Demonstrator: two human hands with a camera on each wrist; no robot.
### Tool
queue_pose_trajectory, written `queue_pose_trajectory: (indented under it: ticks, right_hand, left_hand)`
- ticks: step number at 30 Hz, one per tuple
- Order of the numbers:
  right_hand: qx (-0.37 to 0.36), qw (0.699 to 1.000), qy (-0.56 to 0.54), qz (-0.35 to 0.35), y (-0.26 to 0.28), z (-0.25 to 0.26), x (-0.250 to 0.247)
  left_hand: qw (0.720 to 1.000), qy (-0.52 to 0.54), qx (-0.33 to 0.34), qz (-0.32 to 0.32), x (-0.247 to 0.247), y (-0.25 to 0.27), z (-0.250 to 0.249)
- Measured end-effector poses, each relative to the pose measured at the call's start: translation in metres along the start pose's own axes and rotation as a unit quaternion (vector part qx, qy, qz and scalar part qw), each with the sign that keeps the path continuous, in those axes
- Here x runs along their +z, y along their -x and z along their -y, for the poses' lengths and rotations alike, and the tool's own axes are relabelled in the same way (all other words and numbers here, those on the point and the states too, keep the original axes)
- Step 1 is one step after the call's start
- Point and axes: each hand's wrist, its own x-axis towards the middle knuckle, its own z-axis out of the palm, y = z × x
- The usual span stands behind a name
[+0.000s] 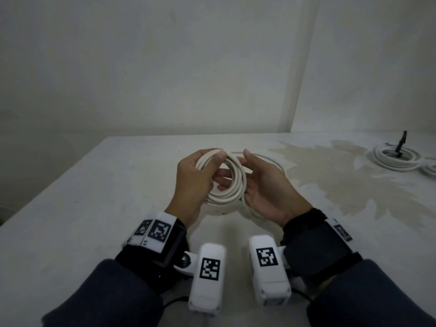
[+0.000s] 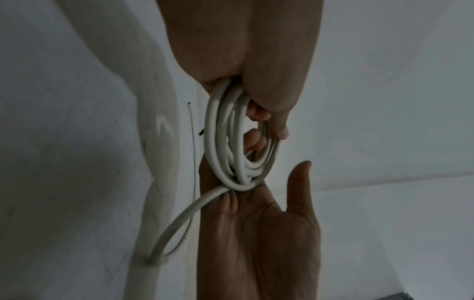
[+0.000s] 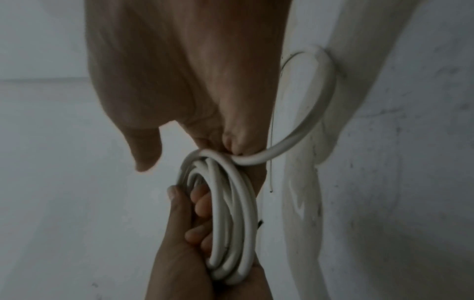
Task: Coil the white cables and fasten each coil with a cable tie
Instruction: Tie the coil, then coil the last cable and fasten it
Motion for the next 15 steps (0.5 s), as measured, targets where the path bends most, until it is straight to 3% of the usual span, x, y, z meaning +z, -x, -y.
queue_pose_trajectory:
  ticks: [9, 11, 15]
  right_hand:
    - [-0.096, 0.980, 0.168, -0.044, -0.005, -0.009, 0.003]
    - [-0.104, 0.985, 0.137, -0.033, -0.005, -0.009, 0.002]
    - [-0.045, 0.999, -0.009, 0.010, -0.004, -0.008, 0.000]
  left_hand:
    - [1.000, -0.010, -0.005, -0.025, 0.009, 0.006, 0.005]
    - [0.999, -0.022, 0.016, -0.028, 0.012, 0.006, 0.005]
    - [0.998, -0.036, 0.049, -0.021, 0.015, 0.006, 0.008]
